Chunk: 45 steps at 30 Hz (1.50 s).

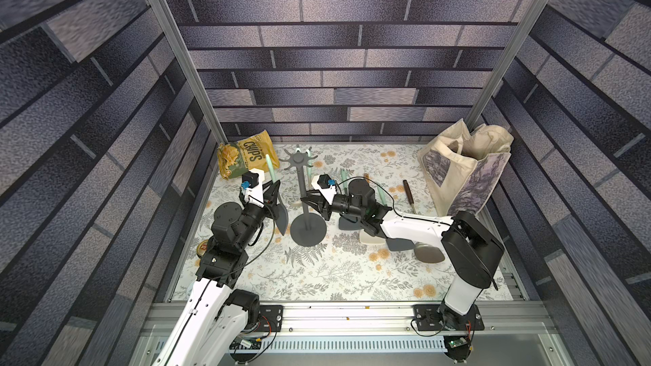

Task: Take the spatula off the kitchen utensil rack
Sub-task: Take off the spatula from the rack, then place the spatula at the center of the board.

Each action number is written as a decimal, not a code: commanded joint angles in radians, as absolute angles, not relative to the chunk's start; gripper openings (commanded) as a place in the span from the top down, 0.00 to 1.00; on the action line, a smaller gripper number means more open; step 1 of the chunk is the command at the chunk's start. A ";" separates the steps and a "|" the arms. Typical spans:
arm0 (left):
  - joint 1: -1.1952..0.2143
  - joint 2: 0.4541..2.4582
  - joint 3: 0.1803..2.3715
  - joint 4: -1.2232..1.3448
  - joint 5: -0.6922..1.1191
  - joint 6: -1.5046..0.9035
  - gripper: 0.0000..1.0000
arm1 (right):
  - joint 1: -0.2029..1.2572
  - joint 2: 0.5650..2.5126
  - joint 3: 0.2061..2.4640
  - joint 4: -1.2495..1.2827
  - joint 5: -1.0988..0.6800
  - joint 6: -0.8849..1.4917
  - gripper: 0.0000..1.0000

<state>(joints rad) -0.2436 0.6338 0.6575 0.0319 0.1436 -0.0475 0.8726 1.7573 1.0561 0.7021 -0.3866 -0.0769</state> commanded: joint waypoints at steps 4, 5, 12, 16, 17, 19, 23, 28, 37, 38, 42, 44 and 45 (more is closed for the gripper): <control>-0.249 0.641 0.712 0.021 0.091 -0.016 1.00 | 0.869 1.740 1.045 0.693 -0.368 -0.078 0.87; -0.249 0.645 0.715 0.017 0.085 -0.014 1.00 | 0.870 1.740 1.045 0.693 -0.367 -0.077 0.87; -0.249 0.691 0.751 -0.033 -0.098 -0.055 1.00 | 0.869 1.741 1.039 0.709 -0.374 -0.072 0.87; -0.236 0.781 0.864 -0.178 -0.229 -0.097 1.00 | 0.870 1.741 1.036 0.715 -0.374 -0.067 0.87; -0.236 0.800 0.886 -0.198 -0.241 -0.100 1.00 | 0.869 1.741 1.036 0.716 -0.376 -0.066 0.87; -0.236 0.824 0.914 -0.215 -0.260 -0.104 1.00 | 0.870 1.741 1.035 0.719 -0.374 -0.064 0.87; -0.226 0.878 0.975 -0.254 -0.279 -0.102 1.00 | 0.869 1.740 1.035 0.723 -0.374 -0.062 0.87; -0.155 1.010 1.110 -0.389 -0.219 -0.126 1.00 | 0.870 1.740 1.035 0.726 -0.373 -0.061 0.87; -0.089 1.268 1.337 -0.653 -0.180 -0.129 1.00 | 0.870 1.740 1.032 0.727 -0.370 -0.060 0.87; -0.089 1.283 1.345 -0.656 -0.178 -0.128 1.00 | 0.870 1.740 1.033 0.728 -0.370 -0.058 0.87; -0.086 1.373 1.391 -0.701 -0.181 -0.104 1.00 | 0.869 1.741 1.035 0.729 -0.369 -0.058 0.87; -0.085 1.425 1.421 -0.738 -0.188 -0.097 1.00 | 0.869 1.739 1.035 0.726 -0.369 -0.057 0.87; -0.085 1.449 1.434 -0.753 -0.191 -0.096 1.00 | 0.870 1.738 1.033 0.727 -0.370 -0.056 0.87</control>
<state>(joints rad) -0.0898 1.4109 1.3815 -0.6811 -0.1875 -0.1120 0.8726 1.7573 1.0496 0.7143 -0.3897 -0.0757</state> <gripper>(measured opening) 0.162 0.220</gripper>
